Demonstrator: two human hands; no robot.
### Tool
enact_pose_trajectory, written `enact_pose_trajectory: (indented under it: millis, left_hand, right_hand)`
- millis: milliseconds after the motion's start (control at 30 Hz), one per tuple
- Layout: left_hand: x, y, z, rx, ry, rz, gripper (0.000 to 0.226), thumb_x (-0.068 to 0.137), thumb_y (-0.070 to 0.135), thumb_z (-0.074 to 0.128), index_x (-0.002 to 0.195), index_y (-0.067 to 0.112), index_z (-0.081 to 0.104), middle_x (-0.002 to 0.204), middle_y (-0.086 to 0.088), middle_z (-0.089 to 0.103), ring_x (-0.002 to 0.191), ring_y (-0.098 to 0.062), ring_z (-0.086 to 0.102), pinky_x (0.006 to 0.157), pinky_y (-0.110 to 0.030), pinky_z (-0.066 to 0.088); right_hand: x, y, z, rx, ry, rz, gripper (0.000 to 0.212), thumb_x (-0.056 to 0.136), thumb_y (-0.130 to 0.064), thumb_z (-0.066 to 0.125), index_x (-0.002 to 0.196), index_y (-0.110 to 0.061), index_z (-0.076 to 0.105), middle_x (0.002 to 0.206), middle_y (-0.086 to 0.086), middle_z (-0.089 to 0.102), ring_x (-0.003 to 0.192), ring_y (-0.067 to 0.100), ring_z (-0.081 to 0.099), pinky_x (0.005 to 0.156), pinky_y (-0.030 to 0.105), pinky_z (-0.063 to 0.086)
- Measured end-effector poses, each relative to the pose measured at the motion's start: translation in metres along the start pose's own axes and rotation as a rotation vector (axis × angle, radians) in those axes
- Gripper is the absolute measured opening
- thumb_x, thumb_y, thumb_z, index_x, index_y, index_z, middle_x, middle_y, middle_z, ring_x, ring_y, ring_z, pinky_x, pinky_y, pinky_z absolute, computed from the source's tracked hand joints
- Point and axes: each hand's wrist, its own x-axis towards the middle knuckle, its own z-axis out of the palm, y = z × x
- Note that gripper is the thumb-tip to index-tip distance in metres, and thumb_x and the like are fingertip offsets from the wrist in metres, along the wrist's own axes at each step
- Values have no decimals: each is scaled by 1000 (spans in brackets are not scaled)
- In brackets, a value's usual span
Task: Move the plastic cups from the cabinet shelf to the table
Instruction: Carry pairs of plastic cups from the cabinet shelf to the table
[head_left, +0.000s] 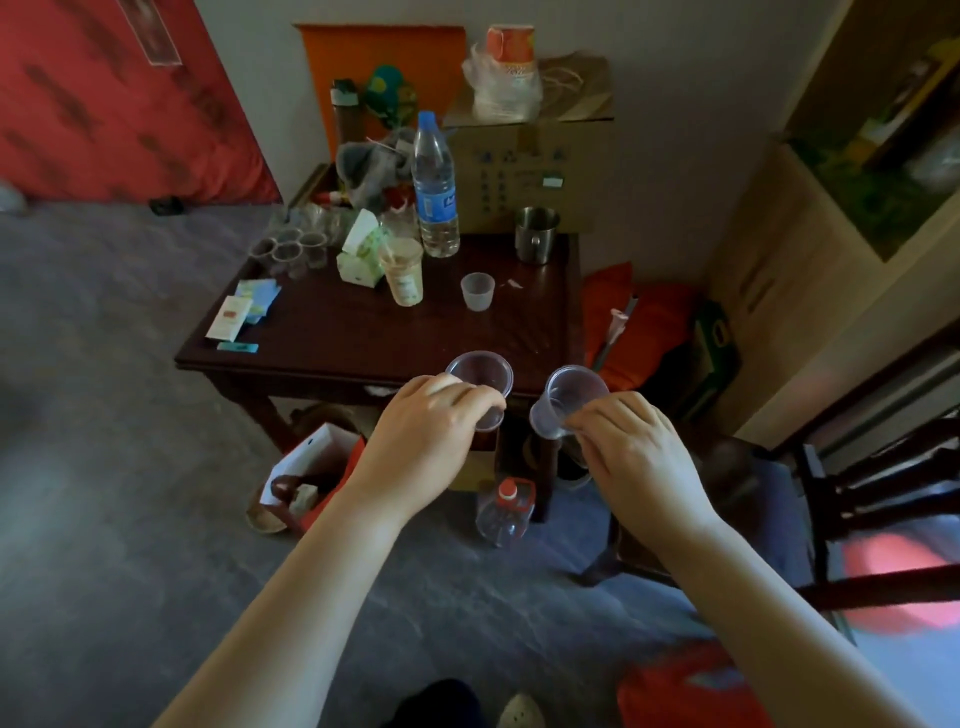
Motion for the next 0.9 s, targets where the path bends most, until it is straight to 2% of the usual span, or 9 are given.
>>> enact_pose_trajectory:
  millis: [300,467,633,800,900]
  left_hand:
    - [80,-47,52,-62,-41,38,25,68,-9,67,78,14,63,71,1,65,72,-23,60,69,-32,45]
    - [146,-96,95,-116,-72,79,24,69,-9,66,77,13,64,71,2,66,73,-22,61,68,-34,48]
    - [212,-153,137,-163,-133,88,22,71,-6,66,77,14,64,73,2,67,77,-22,62,65,-37,49]
    - [253,-197,181,-209,-199,92,21,69,-5,68,75,15,66,78,4,69,80,-20,62,68,-32,44]
    - [268,-212,203,-225,-247,88,20,69,-5,69,78,14,69,79,3,70,81,-21,62,68,-35,48]
  right_hand:
    - [58,55,33,-5,-85,59,13,82,-5,65,93,-11,68,89,3,67,87,27,60,78,40,50]
    - [108,96,60,-45,-118,143,15,82,-6,65,96,-13,69,90,2,68,85,26,61,74,38,50]
    - [173,136,102,-31,-179,260,14,81,-5,65,93,-11,69,87,5,68,82,30,61,70,43,51]
    - [222,169,151,-11,-257,339,19,84,-9,61,100,-13,69,97,4,71,94,28,61,80,42,48]
    - [241,184,174,-12,-268,361,17,83,-8,61,97,-14,69,94,4,71,92,27,60,76,38,46]
